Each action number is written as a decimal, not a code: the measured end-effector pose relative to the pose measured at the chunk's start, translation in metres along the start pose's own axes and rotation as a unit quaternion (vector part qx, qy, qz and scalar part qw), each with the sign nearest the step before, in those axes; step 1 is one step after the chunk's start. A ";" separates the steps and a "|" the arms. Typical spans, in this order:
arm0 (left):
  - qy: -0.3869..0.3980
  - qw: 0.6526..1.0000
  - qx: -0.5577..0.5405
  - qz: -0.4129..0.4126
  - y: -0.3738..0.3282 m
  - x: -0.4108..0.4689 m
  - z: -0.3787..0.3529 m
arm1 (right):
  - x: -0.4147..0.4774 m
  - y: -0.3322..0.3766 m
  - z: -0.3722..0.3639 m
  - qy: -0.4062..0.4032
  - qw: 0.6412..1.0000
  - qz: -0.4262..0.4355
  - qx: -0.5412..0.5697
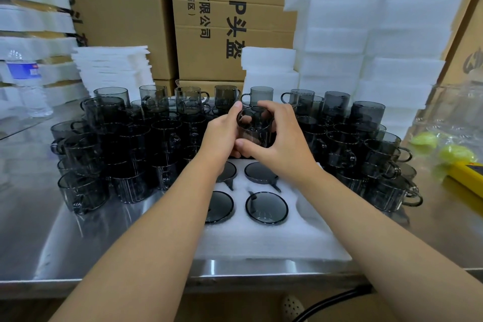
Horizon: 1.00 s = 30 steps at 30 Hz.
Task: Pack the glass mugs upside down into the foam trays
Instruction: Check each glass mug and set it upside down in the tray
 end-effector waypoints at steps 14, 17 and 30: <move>0.018 1.000 0.010 -0.019 0.002 0.003 0.000 | 0.005 -0.014 0.000 -0.017 0.995 -0.080 0.066; 0.013 0.999 0.023 -0.022 0.003 0.002 0.001 | 0.006 -0.017 0.006 -0.056 0.988 -0.114 0.089; 0.045 0.997 0.054 -0.026 0.002 0.001 -0.005 | -0.006 -0.018 0.033 -0.032 0.957 -0.228 0.177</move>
Point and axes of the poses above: each hand's wrist, its own x-axis towards the middle knuckle, its own z-axis out of the back of the hand, y = z × x, the point moved 5 cm from there along x, towards the middle knuckle, and after that the axes turned 7 degrees about -z, right-handed, at the moved point
